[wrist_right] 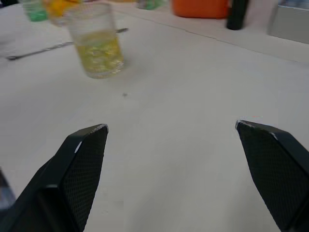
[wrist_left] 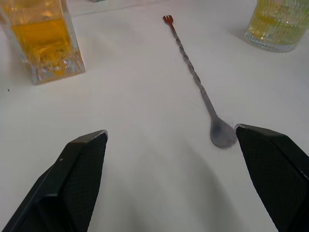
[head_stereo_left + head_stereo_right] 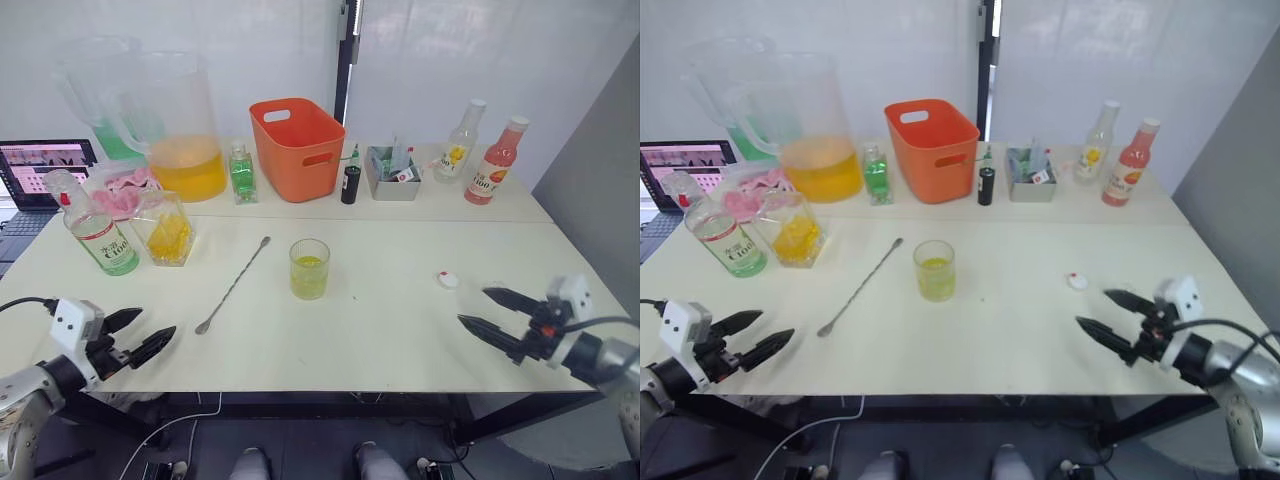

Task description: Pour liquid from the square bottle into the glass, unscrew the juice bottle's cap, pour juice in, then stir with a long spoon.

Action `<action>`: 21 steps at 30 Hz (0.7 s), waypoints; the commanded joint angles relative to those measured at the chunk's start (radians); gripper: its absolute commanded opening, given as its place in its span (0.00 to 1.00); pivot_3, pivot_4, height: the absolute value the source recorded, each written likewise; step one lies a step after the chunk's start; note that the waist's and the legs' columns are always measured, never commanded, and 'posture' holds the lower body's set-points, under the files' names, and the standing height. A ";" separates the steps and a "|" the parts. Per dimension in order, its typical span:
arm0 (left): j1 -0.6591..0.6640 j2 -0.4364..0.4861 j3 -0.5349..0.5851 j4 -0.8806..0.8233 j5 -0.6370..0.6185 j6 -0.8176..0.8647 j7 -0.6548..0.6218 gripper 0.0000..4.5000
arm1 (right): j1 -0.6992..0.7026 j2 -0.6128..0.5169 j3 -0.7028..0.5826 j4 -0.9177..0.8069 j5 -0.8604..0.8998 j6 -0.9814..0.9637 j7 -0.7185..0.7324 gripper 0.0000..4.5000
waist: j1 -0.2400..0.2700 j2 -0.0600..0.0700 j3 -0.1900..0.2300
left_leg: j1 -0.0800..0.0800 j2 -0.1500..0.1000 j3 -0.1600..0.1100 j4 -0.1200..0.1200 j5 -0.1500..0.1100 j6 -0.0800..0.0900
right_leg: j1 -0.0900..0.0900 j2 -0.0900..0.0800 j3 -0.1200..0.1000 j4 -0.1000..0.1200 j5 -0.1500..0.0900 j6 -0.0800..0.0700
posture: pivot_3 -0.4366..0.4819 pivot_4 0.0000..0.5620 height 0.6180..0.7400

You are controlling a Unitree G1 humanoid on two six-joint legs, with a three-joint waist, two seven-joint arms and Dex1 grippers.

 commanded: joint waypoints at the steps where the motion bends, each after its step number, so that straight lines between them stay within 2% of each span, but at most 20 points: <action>1: 0.003 -0.019 0.003 -0.121 -0.032 0.128 0.116 0.99 | -0.086 -0.024 0.027 -0.060 0.050 0.062 -0.006 1.00 | 0.001 0.000 0.000 | 0.000 0.000 0.000 0.000 0.000 0.000 | 0.000 0.000 0.000 0.000 0.000 0.000 | 0.48 0.27 0.81; 4: -0.019 -0.029 -0.023 -0.203 -0.053 0.266 0.211 0.99 | -0.174 -0.035 0.074 -0.094 0.061 0.102 -0.011 1.00 | -0.001 0.000 0.000 | 0.000 -0.001 0.000 0.001 0.000 0.000 | 0.000 0.000 0.001 0.000 0.000 0.000 | 0.48 0.27 0.81; 10: -0.157 -0.056 -0.066 -0.276 -0.113 0.455 0.340 0.99 | -0.210 -0.052 0.117 -0.127 0.050 0.120 0.014 1.00 | 0.012 -0.001 0.000 | -0.001 -0.001 0.000 0.001 0.000 0.000 | 0.000 0.000 0.001 -0.001 0.000 0.001 | 0.48 0.27 0.81; 12: -0.227 -0.060 -0.114 -0.288 -0.116 0.526 0.382 0.99 | -0.214 -0.055 0.126 -0.139 0.032 0.113 0.007 1.00 | 0.015 -0.001 0.000 | -0.001 -0.001 0.000 0.001 0.000 0.000 | 0.000 0.000 0.001 -0.001 0.000 0.001 | 0.48 0.27 0.81; 16: -0.394 -0.043 -0.232 -0.237 -0.051 0.655 0.467 0.99 | -0.196 -0.051 0.114 -0.161 0.029 0.120 -0.018 1.00 | 0.020 -0.001 0.000 | 0.000 -0.001 0.000 0.002 0.000 0.000 | 0.001 0.000 0.001 0.000 0.000 0.001 | 0.48 0.27 0.81; 21: -0.499 -0.057 -0.346 -0.175 0.013 0.705 0.494 0.99 | -0.125 -0.057 0.075 -0.190 0.024 0.107 -0.034 1.00 | 0.021 -0.001 0.000 | 0.000 -0.002 -0.001 0.001 0.000 0.000 | 0.001 0.001 0.001 0.000 0.000 0.002 | 0.48 0.27 0.81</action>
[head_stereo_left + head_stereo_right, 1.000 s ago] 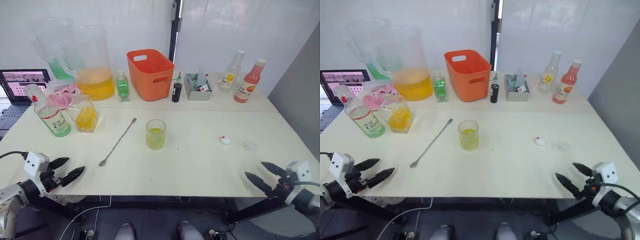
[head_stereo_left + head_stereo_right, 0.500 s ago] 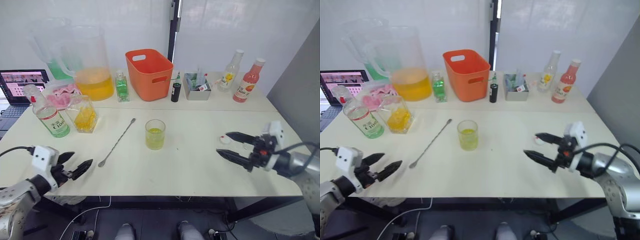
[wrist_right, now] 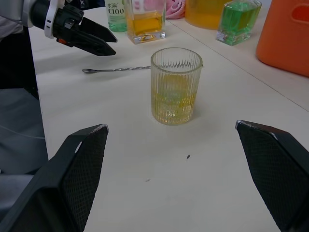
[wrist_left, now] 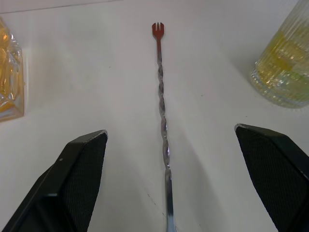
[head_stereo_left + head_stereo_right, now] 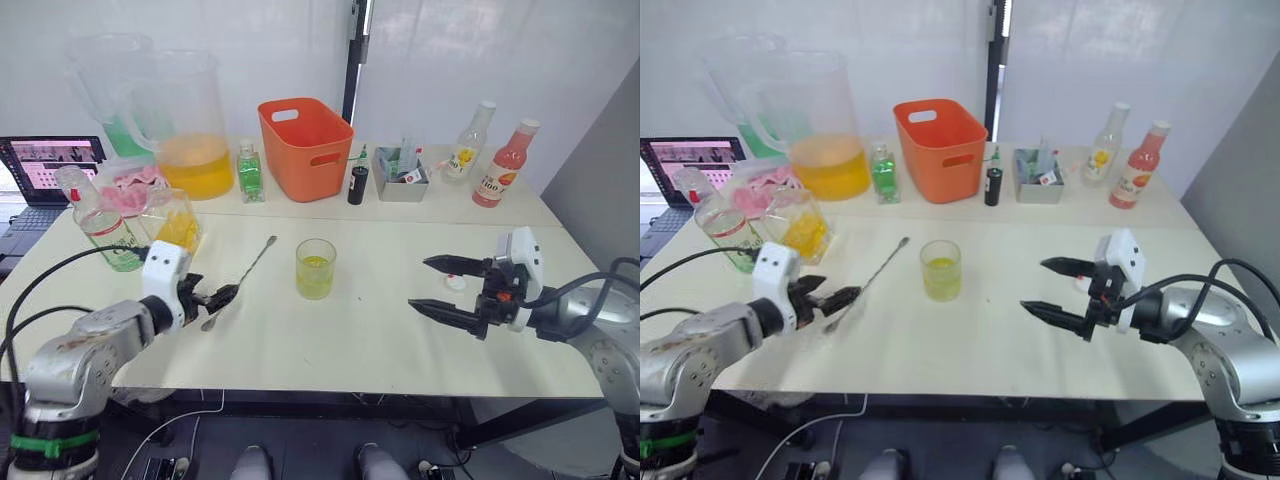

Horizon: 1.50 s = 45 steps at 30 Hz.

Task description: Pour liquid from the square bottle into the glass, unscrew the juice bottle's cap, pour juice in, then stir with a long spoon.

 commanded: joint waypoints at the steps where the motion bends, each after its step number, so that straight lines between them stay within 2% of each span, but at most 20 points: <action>1: -0.044 -0.003 -0.074 0.036 0.065 0.011 0.018 0.99 | 0.032 -0.014 -0.059 -0.040 -0.001 -0.020 -0.013 1.00 | -0.001 0.000 0.000 | 0.000 0.000 0.000 0.000 0.000 0.000 | 0.000 0.000 0.000 0.000 0.000 0.000 | 0.48 0.27 0.81; 9: -0.084 -0.067 -0.180 0.139 0.176 -0.020 0.041 0.99 | 0.118 -0.014 -0.113 -0.078 -0.008 -0.028 -0.037 1.00 | 0.004 0.000 0.000 | 0.001 0.000 0.000 0.001 0.000 0.000 | 0.001 0.000 0.000 0.000 0.000 0.000 | 0.48 0.27 0.81; 12: -0.090 -0.083 -0.183 0.166 0.199 -0.017 0.041 0.83 | 0.132 -0.017 -0.122 -0.085 -0.007 -0.028 -0.039 1.00 | 0.004 0.000 0.000 | 0.002 0.000 0.000 0.001 0.000 0.000 | 0.003 0.000 0.000 0.000 0.000 0.000 | 0.48 0.27 0.81; 18: -0.096 -0.123 -0.186 0.189 0.229 -0.003 0.037 0.38 | 0.147 -0.031 -0.124 -0.092 -0.015 -0.034 -0.032 1.00 | 0.005 0.000 0.000 | 0.007 -0.001 -0.001 0.001 0.000 0.000 | 0.009 0.000 0.000 -0.002 0.000 0.000 | 0.48 0.27 0.81; 23: -0.071 -0.104 -0.177 0.178 0.244 0.004 0.015 0.01 | 0.146 -0.033 -0.119 -0.092 -0.020 -0.033 -0.022 1.00 | 0.005 0.000 0.000 | 0.007 -0.001 -0.001 0.001 0.000 0.000 | 0.009 0.000 0.000 -0.002 0.000 0.000 | 0.48 0.27 0.81; 26: -0.054 -0.092 -0.146 0.155 0.241 -0.020 -0.004 0.01 | 0.135 -0.033 -0.106 -0.087 -0.025 -0.031 -0.018 1.00 | 0.002 0.000 0.000 | 0.007 -0.001 -0.001 0.001 0.000 0.000 | 0.009 0.000 0.000 -0.002 0.000 0.000 | 0.48 0.27 0.81; 29: -0.007 -0.038 -0.107 0.130 0.245 -0.093 -0.059 0.01 | 0.113 -0.030 -0.078 -0.072 -0.035 -0.035 -0.010 1.00 | -0.006 0.000 0.000 | 0.007 -0.001 -0.001 0.000 0.000 0.000 | 0.008 0.000 0.000 -0.003 0.000 0.000 | 0.48 0.27 0.81; 32: 0.060 0.061 -0.070 0.128 0.248 -0.195 -0.165 0.01 | 0.090 -0.022 -0.052 -0.054 -0.048 -0.042 -0.008 1.00 | -0.022 0.000 0.000 | 0.007 0.000 -0.001 -0.002 0.000 0.000 | 0.007 0.000 0.000 -0.003 0.000 0.000 | 0.48 0.27 0.81; 36: 0.135 0.166 -0.035 0.152 0.214 -0.351 -0.370 0.01 | 0.065 -0.010 -0.021 -0.033 -0.060 -0.057 -0.006 1.00 | -0.025 0.000 0.000 | 0.007 0.000 -0.001 -0.003 0.000 0.000 | 0.005 -0.001 0.000 -0.003 -0.001 -0.001 | 0.48 0.27 0.81; 40: 0.165 0.221 -0.053 0.235 0.229 -0.514 -0.531 0.01 | 0.051 0.007 0.001 -0.026 -0.077 -0.068 -0.018 1.00 | -0.019 0.001 0.000 | 0.006 0.000 -0.001 -0.003 -0.001 -0.001 | 0.003 -0.002 -0.002 -0.008 0.000 -0.001 | 0.48 0.27 0.81; 45: 0.110 0.224 -0.122 0.354 0.293 -0.624 -0.606 0.01 | 0.057 0.020 0.006 -0.039 -0.087 -0.068 -0.041 1.00 | -0.011 0.001 0.000 | 0.002 -0.004 0.002 -0.004 -0.001 -0.001 | 0.005 -0.009 -0.003 -0.015 0.000 -0.002 | 0.48 0.27 0.81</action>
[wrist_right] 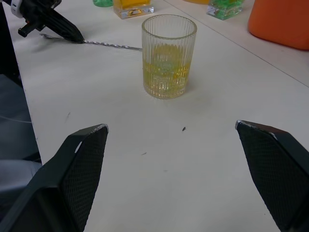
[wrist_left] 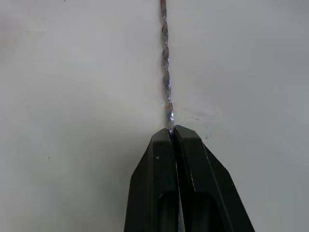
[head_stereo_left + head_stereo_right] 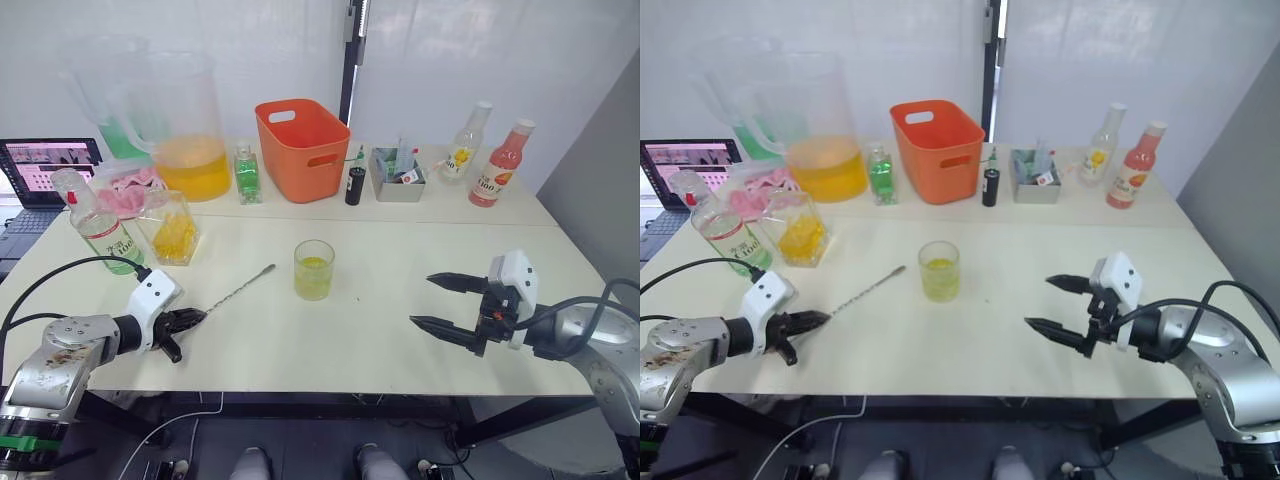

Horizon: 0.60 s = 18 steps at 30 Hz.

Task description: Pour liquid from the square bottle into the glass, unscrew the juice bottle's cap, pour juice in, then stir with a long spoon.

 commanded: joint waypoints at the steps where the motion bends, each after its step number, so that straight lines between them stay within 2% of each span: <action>1: -0.050 0.006 -0.042 0.059 0.052 -0.057 -0.031 0.07 | -0.002 0.004 -0.013 -0.028 -0.007 -0.022 -0.015 1.00 | 0.006 0.000 0.000 | 0.000 -0.001 0.001 0.000 0.000 0.000 | 0.001 -0.001 0.000 0.000 0.000 0.000 | 0.48 0.27 0.81; 5: -0.089 0.008 -0.051 0.108 0.052 -0.039 -0.056 0.37 | 0.010 0.007 -0.019 -0.037 -0.011 -0.024 -0.025 1.00 | 0.013 0.000 0.000 | 0.000 -0.001 0.001 -0.001 0.000 0.000 | 0.001 -0.001 0.000 0.002 0.000 0.001 | 0.48 0.27 0.81; 10: -0.098 0.072 -0.059 0.076 0.047 0.033 -0.117 0.72 | 0.016 0.008 -0.017 -0.047 -0.010 -0.026 -0.029 1.00 | 0.008 0.000 0.000 | 0.000 -0.001 0.001 -0.002 0.000 0.000 | 0.001 -0.001 0.000 0.003 0.001 0.002 | 0.48 0.27 0.81; 18: -0.136 0.151 -0.192 0.023 0.142 0.119 -0.162 0.72 | 0.005 0.028 -0.010 -0.060 0.015 -0.005 -0.047 1.00 | 0.009 0.000 0.000 | 0.001 -0.001 0.002 -0.003 0.000 0.000 | 0.001 -0.001 0.000 0.002 0.000 0.002 | 0.48 0.27 0.81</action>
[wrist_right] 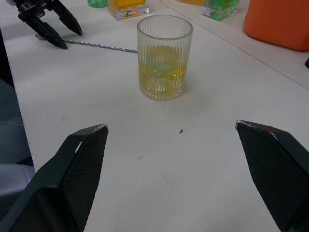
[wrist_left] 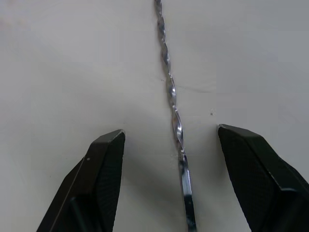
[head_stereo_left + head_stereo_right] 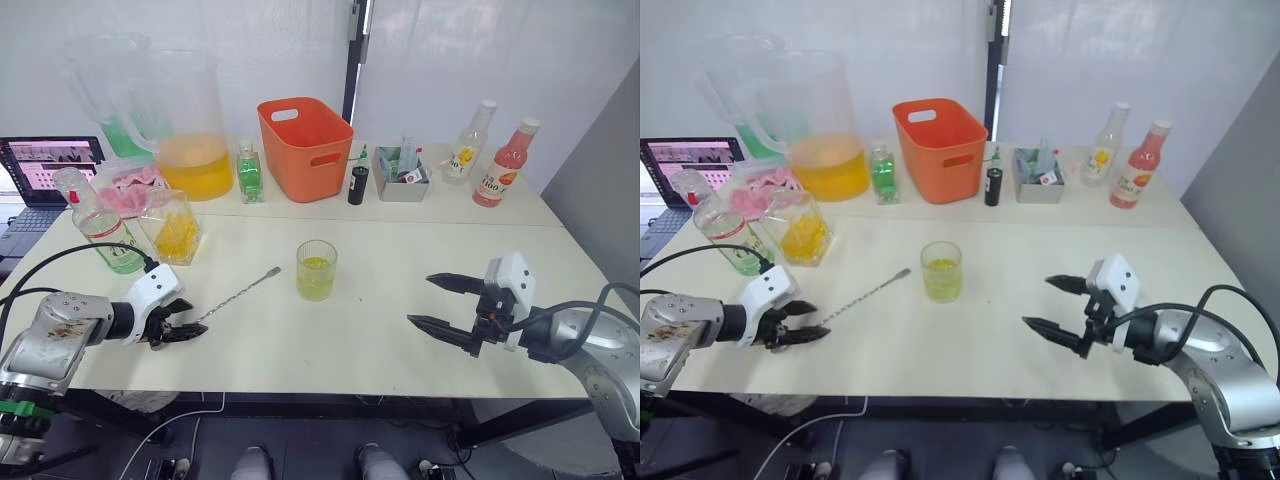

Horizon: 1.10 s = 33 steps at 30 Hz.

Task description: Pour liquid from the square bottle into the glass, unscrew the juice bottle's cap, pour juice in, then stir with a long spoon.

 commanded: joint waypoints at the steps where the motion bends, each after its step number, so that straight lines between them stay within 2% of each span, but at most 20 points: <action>1: -0.018 0.011 -0.080 -0.017 0.065 0.066 -0.003 0.72 | -0.009 0.015 -0.013 -0.032 0.023 0.000 -0.017 1.00 | 0.001 0.000 0.000 | 0.000 0.000 0.000 0.000 0.000 0.000 | 0.000 0.000 0.000 0.000 0.000 0.000 | 0.48 0.27 0.81; 5: -0.056 -0.014 -0.119 0.014 0.102 0.111 0.023 0.72 | -0.009 0.013 -0.005 -0.039 0.012 0.005 -0.029 1.00 | 0.005 0.004 -0.002 | 0.001 0.000 0.000 0.000 0.000 0.000 | 0.001 0.000 0.000 0.000 0.000 0.000 | 0.48 0.27 0.81; 8: -0.056 -0.020 -0.128 0.019 0.108 0.124 0.021 0.55 | -0.004 0.009 -0.004 -0.045 0.010 0.009 -0.034 1.00 | 0.006 0.007 -0.004 | 0.004 0.000 0.000 0.000 0.000 0.000 | 0.003 0.000 0.000 0.000 0.000 0.001 | 0.48 0.27 0.81; 15: -0.044 -0.027 -0.112 0.001 0.093 0.132 0.019 0.03 | 0.000 -0.001 0.002 -0.047 0.004 0.012 -0.034 1.00 | 0.004 0.011 -0.007 | 0.005 0.000 0.000 0.001 0.000 0.000 | 0.004 0.000 0.000 0.000 0.000 0.001 | 0.48 0.27 0.81; 21: -0.050 -0.052 -0.029 -0.007 0.052 0.137 0.041 0.01 | -0.021 -0.015 0.014 -0.035 0.007 0.028 -0.033 1.00 | 0.004 0.012 -0.007 | 0.005 0.000 0.000 0.000 0.000 0.000 | 0.004 0.000 0.000 0.001 0.000 0.001 | 0.48 0.27 0.81; 25: -0.053 -0.099 0.101 -0.057 -0.030 0.111 0.069 0.01 | -0.064 -0.019 0.022 -0.038 0.032 0.124 -0.087 1.00 | 0.005 0.009 -0.005 | 0.004 0.000 0.000 0.001 0.000 0.000 | 0.004 0.000 0.000 0.001 0.000 0.001 | 0.48 0.27 0.81; 29: -0.179 -0.187 0.262 -0.092 -0.162 0.175 0.159 0.01 | -0.182 0.011 -0.033 -0.012 0.137 0.215 -0.127 1.00 | 0.009 0.002 -0.001 | 0.000 0.000 -0.001 0.002 0.000 0.000 | 0.002 0.000 -0.001 0.002 0.000 0.002 | 0.48 0.27 0.81; 33: -0.247 -0.241 0.325 -0.166 -0.271 0.241 0.198 0.01 | -0.255 0.008 -0.051 -0.001 0.168 0.299 -0.194 1.00 | 0.008 0.001 -0.001 | -0.005 0.000 -0.003 0.006 0.001 0.001 | 0.002 0.001 -0.003 0.000 0.001 0.003 | 0.48 0.27 0.81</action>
